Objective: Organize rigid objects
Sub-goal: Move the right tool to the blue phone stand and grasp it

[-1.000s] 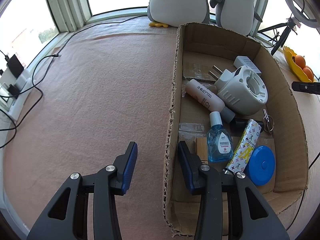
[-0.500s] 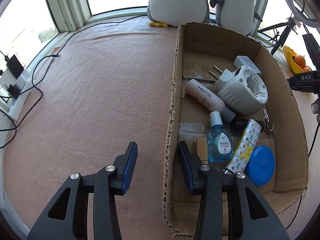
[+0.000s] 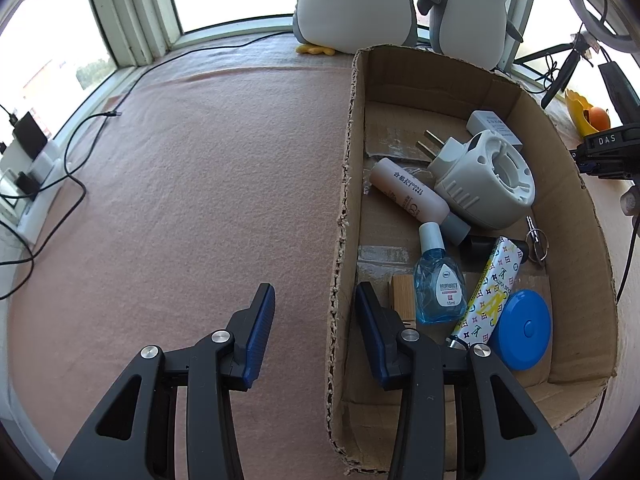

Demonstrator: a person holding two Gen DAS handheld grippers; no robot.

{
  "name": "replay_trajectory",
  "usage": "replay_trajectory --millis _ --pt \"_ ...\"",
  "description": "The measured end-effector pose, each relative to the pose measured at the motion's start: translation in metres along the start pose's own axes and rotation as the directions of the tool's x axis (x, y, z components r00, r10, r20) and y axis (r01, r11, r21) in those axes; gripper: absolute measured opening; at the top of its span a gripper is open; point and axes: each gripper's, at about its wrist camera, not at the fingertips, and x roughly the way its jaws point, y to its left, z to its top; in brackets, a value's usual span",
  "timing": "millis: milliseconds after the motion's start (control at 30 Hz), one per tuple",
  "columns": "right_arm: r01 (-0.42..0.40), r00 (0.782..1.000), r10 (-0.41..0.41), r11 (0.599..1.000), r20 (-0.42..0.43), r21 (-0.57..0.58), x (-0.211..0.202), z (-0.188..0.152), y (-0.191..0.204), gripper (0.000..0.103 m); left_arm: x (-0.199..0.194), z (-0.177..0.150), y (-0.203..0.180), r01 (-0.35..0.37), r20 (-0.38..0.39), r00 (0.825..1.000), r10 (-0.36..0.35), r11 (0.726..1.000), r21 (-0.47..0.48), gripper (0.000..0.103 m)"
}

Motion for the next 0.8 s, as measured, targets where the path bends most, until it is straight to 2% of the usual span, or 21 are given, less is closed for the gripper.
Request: replay_trajectory --millis 233,400,567,633,733,800 --pt "0.003 0.999 -0.003 1.000 -0.035 -0.001 -0.003 -0.012 0.002 0.019 0.000 -0.001 0.001 0.002 0.004 1.000 -0.002 1.000 -0.007 0.041" --pt "-0.055 0.997 0.057 0.997 -0.050 0.045 -0.011 -0.039 -0.003 0.019 -0.001 -0.001 0.002 0.003 0.005 1.000 -0.003 1.000 -0.005 0.041" --pt "-0.103 0.993 0.104 0.994 -0.046 0.020 -0.016 -0.069 0.014 0.019 -0.001 0.000 0.001 0.003 0.005 1.000 -0.003 1.000 -0.003 0.041" --pt "-0.034 0.999 0.034 0.999 -0.015 -0.036 -0.018 -0.074 0.027 0.021 -0.001 0.000 0.001 0.002 0.005 1.000 -0.002 1.000 -0.003 0.041" --pt "0.080 0.996 -0.076 0.989 0.035 -0.124 -0.021 -0.075 0.047 0.031 -0.001 0.000 0.001 0.002 0.005 1.000 -0.002 1.000 -0.002 0.041" --pt "0.101 0.995 -0.096 0.983 0.039 -0.154 -0.020 -0.073 0.055 0.034 -0.001 0.000 0.001 0.004 0.004 1.000 -0.004 1.000 -0.005 0.041"
